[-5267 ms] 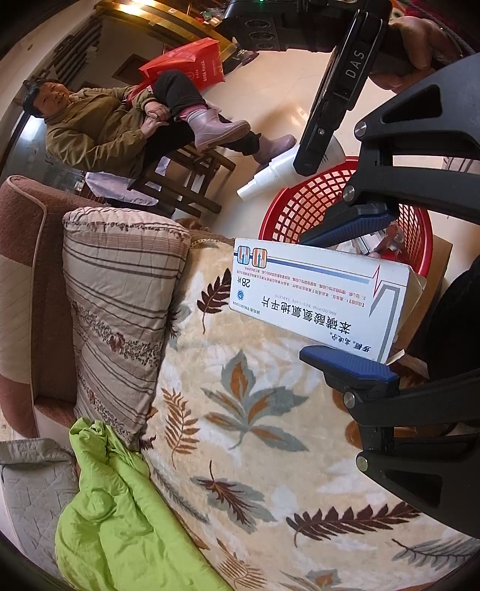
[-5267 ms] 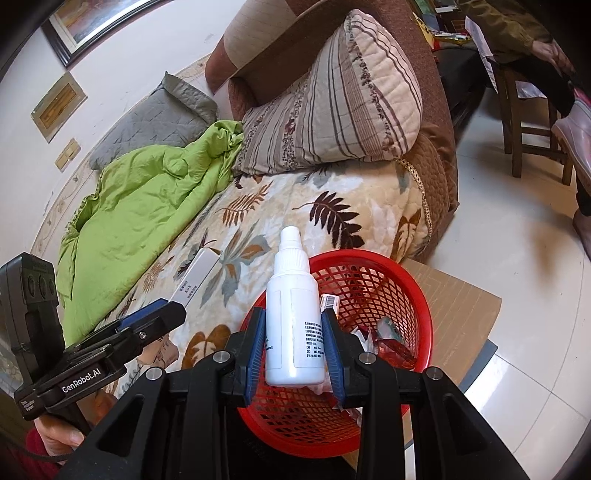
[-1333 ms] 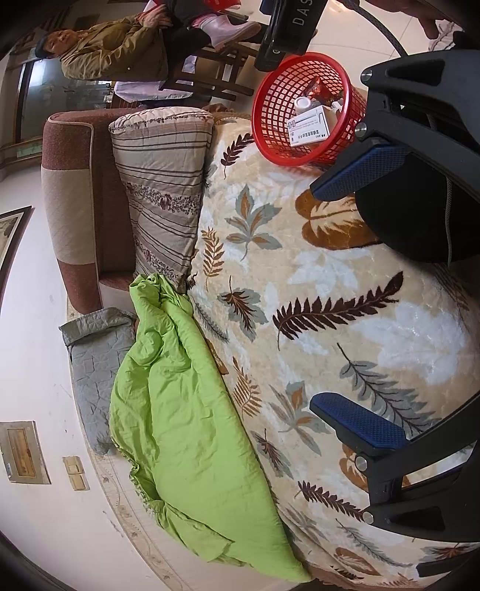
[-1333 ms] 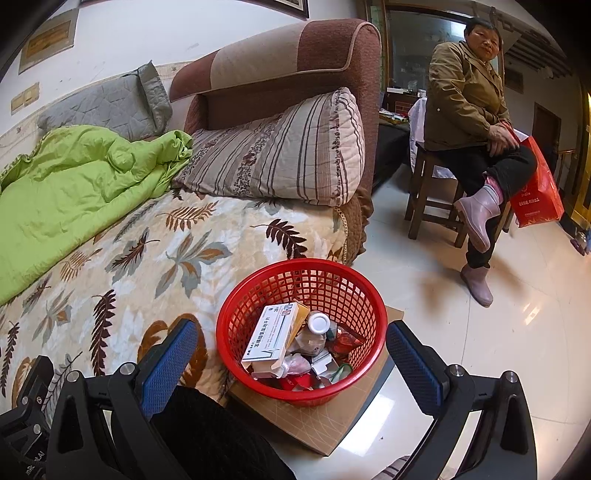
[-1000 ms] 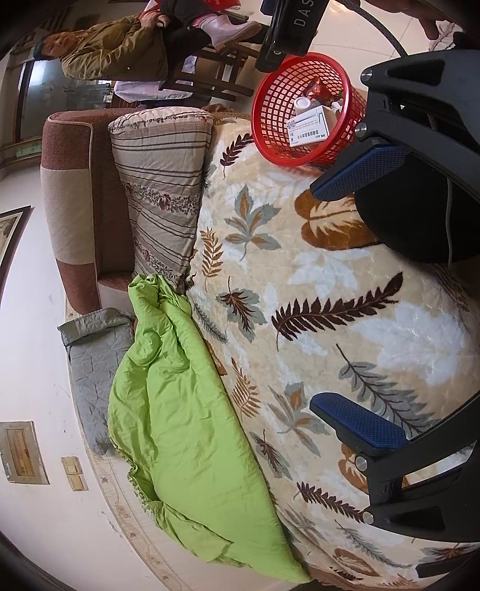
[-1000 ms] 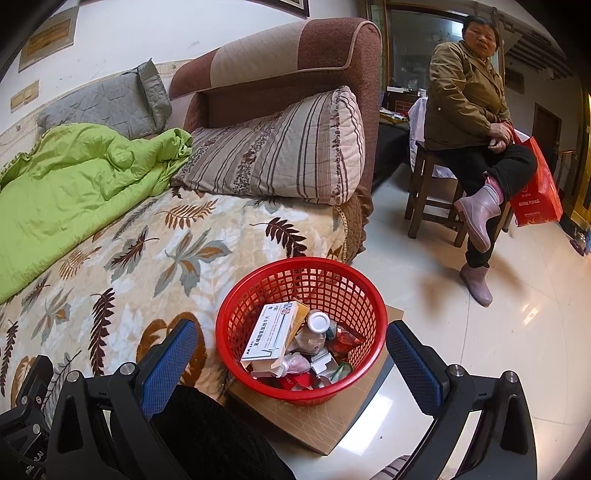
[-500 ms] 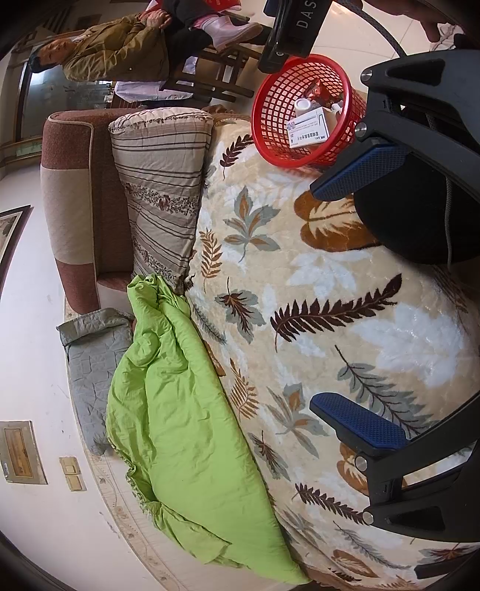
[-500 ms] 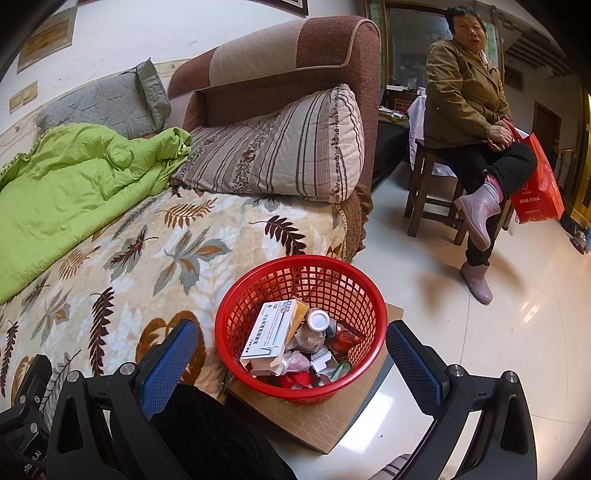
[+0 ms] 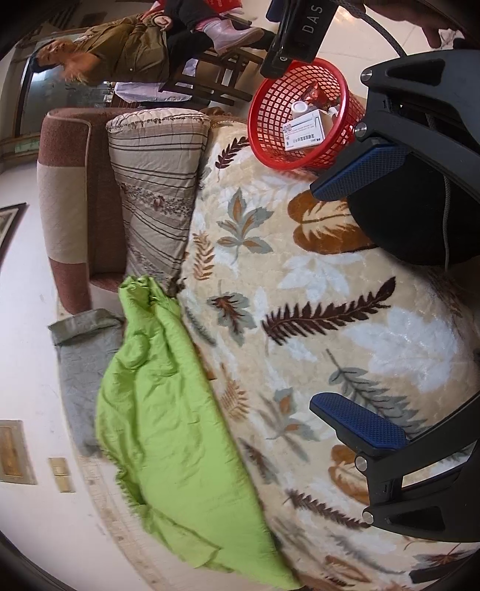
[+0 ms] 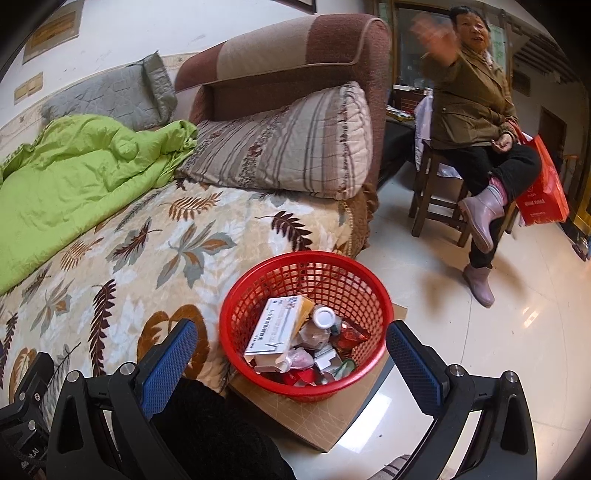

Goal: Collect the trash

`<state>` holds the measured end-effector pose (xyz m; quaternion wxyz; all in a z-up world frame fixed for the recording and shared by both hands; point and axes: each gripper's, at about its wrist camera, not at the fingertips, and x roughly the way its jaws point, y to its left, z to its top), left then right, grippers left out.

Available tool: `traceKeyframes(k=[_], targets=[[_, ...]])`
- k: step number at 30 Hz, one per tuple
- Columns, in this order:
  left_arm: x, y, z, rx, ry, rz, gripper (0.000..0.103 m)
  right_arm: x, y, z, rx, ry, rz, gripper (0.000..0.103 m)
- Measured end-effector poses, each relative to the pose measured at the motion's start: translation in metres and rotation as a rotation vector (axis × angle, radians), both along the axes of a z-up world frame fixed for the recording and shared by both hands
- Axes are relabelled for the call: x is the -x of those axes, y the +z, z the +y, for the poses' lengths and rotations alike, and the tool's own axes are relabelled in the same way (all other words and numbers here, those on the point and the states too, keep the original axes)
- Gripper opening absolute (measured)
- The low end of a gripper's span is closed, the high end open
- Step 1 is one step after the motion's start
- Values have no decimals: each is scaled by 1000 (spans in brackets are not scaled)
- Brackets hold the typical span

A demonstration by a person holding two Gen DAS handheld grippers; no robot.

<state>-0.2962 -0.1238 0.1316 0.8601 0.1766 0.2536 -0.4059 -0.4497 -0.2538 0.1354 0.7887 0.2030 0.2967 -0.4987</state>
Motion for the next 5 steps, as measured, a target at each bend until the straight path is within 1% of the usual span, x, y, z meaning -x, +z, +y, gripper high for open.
traceKeyframes(k=[1, 3, 5], targets=[[-5, -2, 1, -7, 12, 19, 103, -4, 0, 0, 1, 13, 5, 103], [-21, -3, 10, 7, 64, 48, 103, -18, -1, 0, -10, 57, 4, 103], [-45, -4, 23, 9, 128, 71, 103, -41, -1, 0, -31, 130, 1, 103]])
